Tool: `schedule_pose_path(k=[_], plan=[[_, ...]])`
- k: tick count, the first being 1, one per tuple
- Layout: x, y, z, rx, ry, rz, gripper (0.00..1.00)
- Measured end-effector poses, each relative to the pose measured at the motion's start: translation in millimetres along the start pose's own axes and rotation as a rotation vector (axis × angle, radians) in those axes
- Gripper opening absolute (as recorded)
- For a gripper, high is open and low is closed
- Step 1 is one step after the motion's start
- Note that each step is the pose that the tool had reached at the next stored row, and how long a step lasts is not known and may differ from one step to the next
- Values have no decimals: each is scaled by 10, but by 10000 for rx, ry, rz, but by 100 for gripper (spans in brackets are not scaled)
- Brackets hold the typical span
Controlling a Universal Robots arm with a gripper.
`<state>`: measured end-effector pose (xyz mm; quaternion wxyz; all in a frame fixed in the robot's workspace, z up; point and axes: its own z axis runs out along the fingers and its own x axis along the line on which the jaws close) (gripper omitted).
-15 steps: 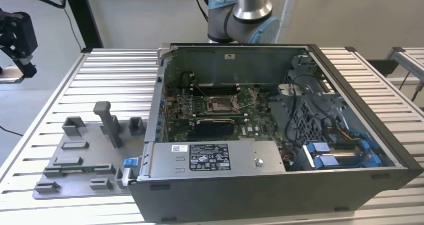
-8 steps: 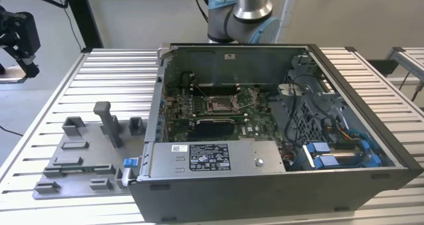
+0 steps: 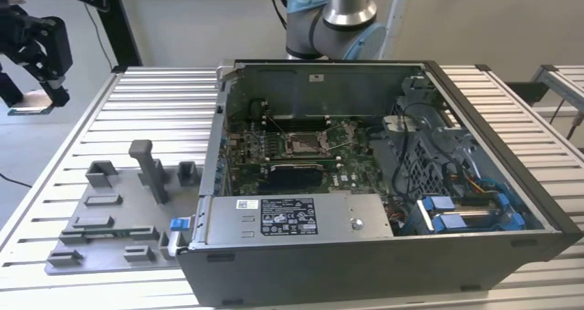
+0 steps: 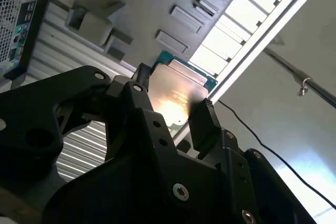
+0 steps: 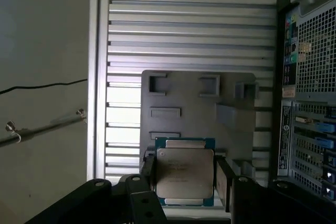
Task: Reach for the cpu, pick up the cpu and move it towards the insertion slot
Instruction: 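Pick up the cpu and move it towards the insertion slot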
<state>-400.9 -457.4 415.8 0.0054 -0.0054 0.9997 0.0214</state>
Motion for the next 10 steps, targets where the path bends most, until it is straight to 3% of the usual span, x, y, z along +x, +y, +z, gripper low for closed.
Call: schedule_pose_path(k=[10], plan=[[-252,-3,4,0,0,0,0]])
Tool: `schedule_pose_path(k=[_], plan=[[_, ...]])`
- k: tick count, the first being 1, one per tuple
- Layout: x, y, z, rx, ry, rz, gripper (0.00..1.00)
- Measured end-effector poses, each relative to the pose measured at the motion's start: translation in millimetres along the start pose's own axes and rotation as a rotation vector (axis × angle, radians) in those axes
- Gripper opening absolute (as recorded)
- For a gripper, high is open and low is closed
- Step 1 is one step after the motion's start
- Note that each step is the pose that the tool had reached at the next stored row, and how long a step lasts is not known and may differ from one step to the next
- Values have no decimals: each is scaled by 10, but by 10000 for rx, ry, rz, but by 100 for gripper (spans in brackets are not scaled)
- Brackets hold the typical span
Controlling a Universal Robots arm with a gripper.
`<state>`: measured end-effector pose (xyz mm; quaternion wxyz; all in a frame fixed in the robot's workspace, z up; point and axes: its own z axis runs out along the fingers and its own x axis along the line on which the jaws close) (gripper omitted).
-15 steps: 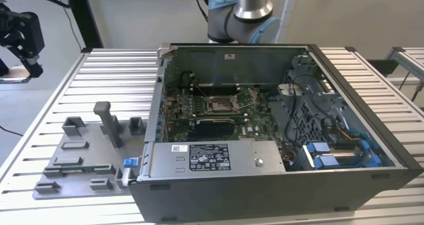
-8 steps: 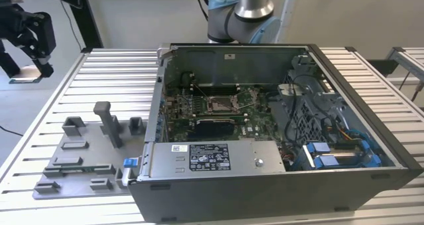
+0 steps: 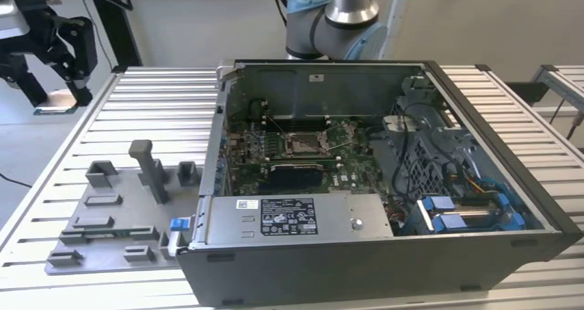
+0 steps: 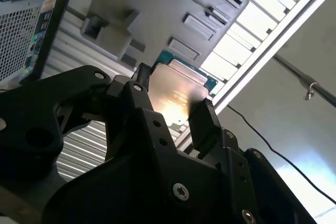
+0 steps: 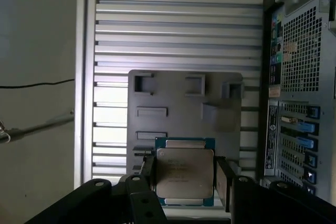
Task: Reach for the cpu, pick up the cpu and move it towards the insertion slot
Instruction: 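Pick up the cpu and move it towards the insertion slot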
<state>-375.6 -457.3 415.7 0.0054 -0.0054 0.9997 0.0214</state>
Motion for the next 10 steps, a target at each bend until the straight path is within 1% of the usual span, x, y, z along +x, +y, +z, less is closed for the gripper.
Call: schedule_pose_path(k=[8,10], plan=[[-208,-2,4,0,0,1,0],[-270,-3,5,0,-1,0,0]])
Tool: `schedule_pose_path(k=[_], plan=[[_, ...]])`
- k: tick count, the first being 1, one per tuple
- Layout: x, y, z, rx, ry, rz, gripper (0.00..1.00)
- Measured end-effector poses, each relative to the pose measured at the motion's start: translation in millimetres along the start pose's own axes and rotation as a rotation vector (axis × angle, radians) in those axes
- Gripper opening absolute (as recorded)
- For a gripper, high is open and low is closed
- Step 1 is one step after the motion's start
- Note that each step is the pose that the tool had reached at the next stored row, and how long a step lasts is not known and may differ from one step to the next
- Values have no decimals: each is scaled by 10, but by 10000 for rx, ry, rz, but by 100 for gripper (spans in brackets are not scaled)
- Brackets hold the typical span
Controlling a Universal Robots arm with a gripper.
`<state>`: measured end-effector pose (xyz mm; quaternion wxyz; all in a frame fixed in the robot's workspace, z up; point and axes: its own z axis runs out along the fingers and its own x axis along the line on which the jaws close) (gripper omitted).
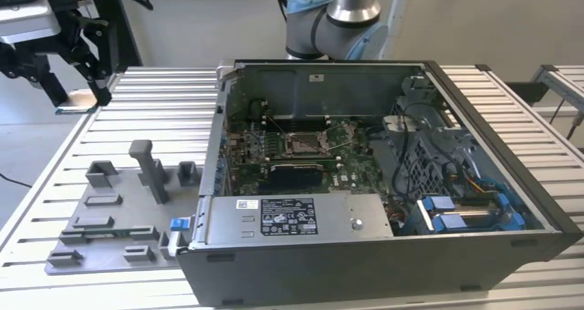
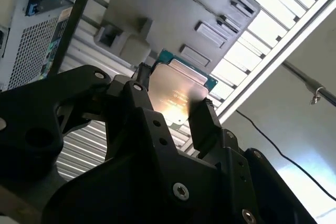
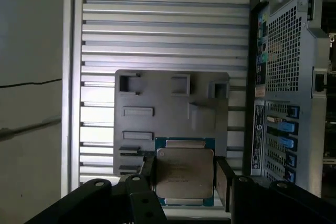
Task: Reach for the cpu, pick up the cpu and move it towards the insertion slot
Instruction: 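Pick up the cpu and move it towards the insertion slot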
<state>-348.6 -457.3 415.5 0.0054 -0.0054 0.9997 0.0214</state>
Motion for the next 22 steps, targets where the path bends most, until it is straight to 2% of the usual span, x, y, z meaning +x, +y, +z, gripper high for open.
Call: schedule_pose_path(k=[6,22], plan=[[-196,-2,2,0,1,1,0],[-813,-9,11,0,0,0,0]])
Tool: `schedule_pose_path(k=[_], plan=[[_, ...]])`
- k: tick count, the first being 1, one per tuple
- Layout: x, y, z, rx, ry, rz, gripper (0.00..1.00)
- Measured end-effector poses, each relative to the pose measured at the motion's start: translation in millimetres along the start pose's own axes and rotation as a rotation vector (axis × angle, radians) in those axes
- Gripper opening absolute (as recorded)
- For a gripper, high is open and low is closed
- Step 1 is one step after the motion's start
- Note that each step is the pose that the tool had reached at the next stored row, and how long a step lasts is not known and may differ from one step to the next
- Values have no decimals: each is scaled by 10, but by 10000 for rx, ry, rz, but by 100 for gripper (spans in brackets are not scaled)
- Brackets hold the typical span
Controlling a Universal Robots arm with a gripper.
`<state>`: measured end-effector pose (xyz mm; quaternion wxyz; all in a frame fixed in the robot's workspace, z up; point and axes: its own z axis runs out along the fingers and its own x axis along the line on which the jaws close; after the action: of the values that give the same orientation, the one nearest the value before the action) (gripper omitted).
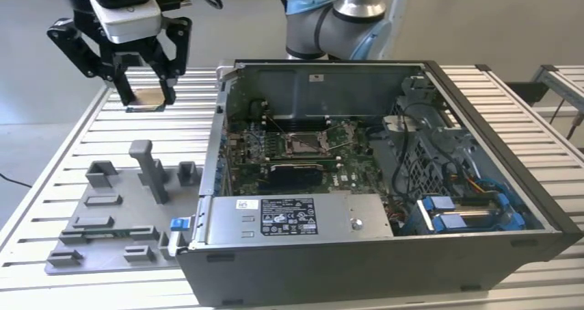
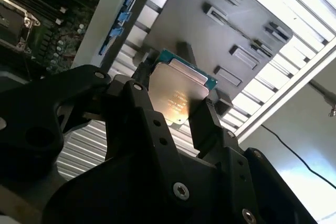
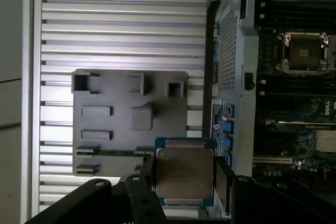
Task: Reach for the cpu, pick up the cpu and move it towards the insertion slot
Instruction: 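Pick up the cpu and move it towards the insertion slot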
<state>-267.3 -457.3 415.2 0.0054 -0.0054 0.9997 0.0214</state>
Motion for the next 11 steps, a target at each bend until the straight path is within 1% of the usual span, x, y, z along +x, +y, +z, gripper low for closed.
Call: schedule_pose_path(k=[11], plan=[[-397,-4,7,1,0,0,0]])
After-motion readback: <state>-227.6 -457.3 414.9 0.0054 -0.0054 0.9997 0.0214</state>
